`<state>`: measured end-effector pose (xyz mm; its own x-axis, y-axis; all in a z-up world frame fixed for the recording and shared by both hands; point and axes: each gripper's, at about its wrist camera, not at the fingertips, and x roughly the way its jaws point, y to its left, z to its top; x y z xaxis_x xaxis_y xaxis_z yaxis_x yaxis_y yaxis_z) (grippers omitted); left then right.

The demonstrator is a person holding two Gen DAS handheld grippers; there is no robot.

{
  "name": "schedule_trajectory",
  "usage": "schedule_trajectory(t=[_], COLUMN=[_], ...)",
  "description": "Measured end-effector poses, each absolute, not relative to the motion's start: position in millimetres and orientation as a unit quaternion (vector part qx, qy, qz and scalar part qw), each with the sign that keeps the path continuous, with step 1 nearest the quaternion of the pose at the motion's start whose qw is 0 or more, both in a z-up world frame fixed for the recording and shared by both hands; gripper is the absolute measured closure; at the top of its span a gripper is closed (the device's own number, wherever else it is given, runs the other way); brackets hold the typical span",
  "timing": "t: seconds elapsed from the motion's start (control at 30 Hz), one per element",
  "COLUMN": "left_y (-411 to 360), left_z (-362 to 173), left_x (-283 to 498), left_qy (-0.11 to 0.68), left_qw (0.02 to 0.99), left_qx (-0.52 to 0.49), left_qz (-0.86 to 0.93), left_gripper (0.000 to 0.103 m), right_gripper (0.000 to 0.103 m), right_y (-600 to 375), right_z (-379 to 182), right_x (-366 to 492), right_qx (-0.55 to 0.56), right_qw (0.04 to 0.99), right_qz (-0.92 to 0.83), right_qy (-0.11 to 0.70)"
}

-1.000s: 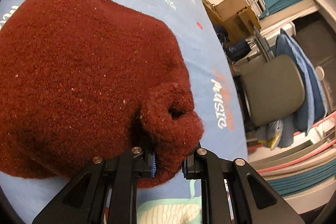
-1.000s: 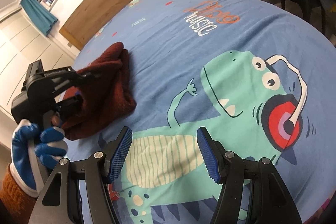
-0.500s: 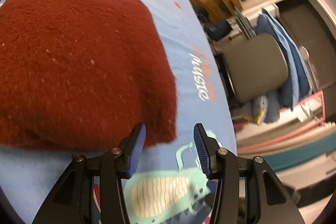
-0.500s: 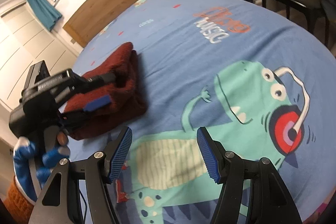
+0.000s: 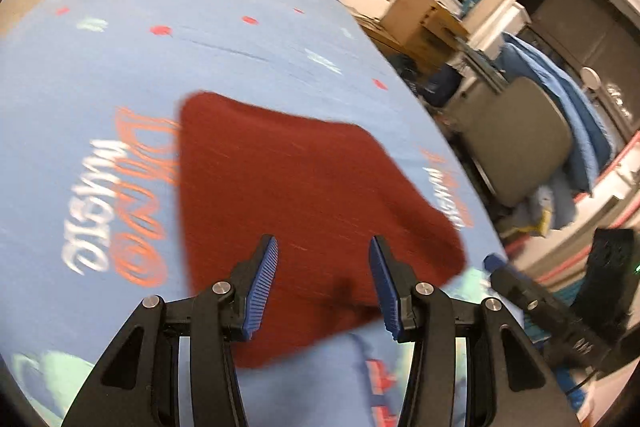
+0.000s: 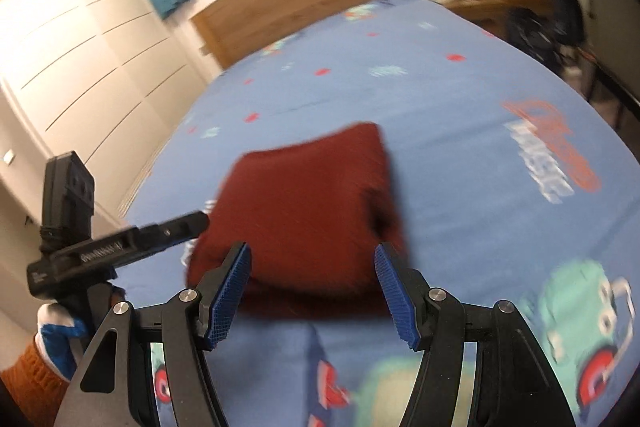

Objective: Fold small clothes

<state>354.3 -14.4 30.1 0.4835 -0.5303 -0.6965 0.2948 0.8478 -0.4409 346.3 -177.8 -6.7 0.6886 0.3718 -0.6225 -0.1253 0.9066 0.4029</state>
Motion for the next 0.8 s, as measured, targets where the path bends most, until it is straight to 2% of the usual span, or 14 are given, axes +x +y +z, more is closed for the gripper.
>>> schedule_trajectory(t=[0.2,0.4,0.8], left_y=[-28.5,-41.5,-55.4], left_z=[7.2,-26.2,-55.3], left_x=[359.9,338.8,314.2], left_qy=[0.46,0.472,0.458], left_qw=[0.846,0.832,0.839], left_qx=[-0.078,-0.011,0.057], left_qz=[-0.259,-0.291,-0.287], left_gripper=[0.061,0.061,0.059], right_gripper=[0.037,0.037,0.037], right_y=[-143.5,-163.7,-176.8], right_z=[-28.3,-72.3,-105.0], right_x=[406.2,444.9,440.9], right_qx=[0.133,0.126,0.099], right_qw=[0.895,0.878,0.882], right_qz=[0.148,0.117,0.154], right_qy=[0.399,0.446,0.434])
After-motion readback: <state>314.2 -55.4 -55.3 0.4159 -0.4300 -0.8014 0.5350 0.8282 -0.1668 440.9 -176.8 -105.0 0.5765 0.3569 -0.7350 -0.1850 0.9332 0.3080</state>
